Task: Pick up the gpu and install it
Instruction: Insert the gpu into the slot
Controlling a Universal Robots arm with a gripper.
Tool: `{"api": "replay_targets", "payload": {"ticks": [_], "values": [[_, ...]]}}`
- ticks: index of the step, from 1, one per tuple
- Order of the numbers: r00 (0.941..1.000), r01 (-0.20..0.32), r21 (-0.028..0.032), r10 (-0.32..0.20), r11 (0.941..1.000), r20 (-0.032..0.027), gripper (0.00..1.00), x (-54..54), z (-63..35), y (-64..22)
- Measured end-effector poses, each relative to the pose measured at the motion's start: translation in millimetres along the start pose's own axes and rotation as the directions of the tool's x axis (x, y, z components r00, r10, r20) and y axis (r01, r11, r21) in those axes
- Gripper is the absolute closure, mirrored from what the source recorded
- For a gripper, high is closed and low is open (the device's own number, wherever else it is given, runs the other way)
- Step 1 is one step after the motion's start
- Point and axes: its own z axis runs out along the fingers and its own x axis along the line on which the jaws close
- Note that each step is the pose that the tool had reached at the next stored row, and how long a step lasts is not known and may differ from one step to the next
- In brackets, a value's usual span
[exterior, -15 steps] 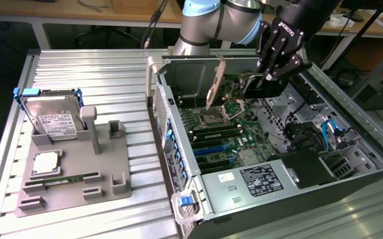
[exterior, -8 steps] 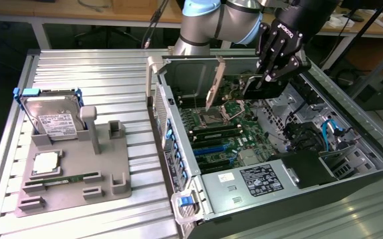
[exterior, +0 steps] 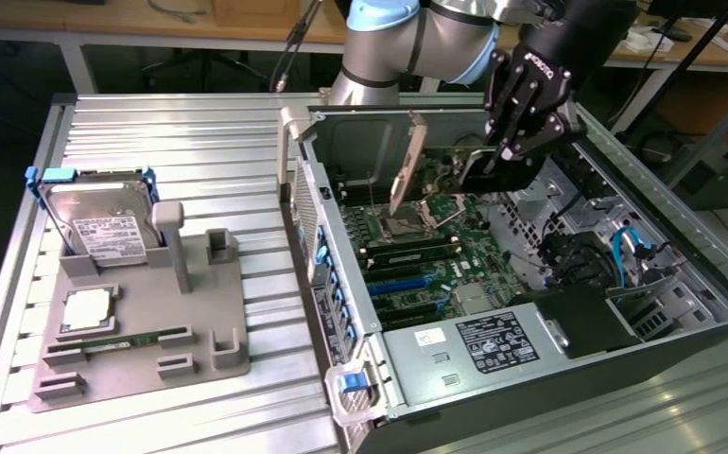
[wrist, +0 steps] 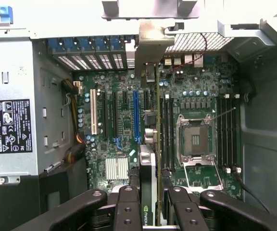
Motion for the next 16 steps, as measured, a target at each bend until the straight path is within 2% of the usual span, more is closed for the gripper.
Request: {"api": "replay_targets", "payload": {"ticks": [16], "values": [[1.0, 0.002, 0.0, -0.002, 1.0, -0.0001, 0.73, 0.1, 10.6, -0.7]]}}
